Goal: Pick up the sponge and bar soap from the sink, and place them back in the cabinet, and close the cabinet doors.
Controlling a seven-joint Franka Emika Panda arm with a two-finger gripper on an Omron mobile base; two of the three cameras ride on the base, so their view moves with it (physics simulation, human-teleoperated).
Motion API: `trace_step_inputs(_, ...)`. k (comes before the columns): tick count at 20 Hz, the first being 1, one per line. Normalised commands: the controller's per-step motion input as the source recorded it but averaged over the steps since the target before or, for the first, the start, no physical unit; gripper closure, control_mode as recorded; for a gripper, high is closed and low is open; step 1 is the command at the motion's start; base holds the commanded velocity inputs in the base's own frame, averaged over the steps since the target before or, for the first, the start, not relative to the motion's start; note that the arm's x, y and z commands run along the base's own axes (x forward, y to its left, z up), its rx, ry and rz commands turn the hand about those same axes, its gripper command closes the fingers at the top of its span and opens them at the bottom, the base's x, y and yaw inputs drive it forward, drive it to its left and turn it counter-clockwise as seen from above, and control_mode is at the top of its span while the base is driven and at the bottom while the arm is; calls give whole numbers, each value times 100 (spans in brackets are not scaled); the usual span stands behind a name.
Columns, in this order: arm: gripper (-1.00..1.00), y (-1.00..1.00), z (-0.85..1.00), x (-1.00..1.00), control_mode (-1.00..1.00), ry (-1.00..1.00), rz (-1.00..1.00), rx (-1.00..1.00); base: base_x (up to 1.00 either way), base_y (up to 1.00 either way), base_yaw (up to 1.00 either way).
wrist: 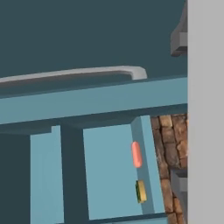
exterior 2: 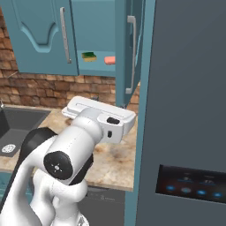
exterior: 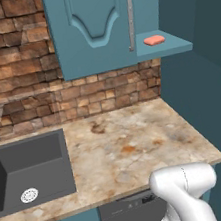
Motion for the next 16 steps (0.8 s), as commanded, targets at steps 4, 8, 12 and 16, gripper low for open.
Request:
trace_step_inputs(4,-100,-9,-3,15,-100,-2,0,0,0,0,0)
trace_step_inputs(8,-100,-11,-2,15,-100,-2,0,0,0,0,0)
trace_step_inputs(12,-100,-11,-3,16,-100,-1,0,0,0,0,0)
trace_step_inputs(16,-100,-5,-7,19,-100,-1,0,0,0,0,0)
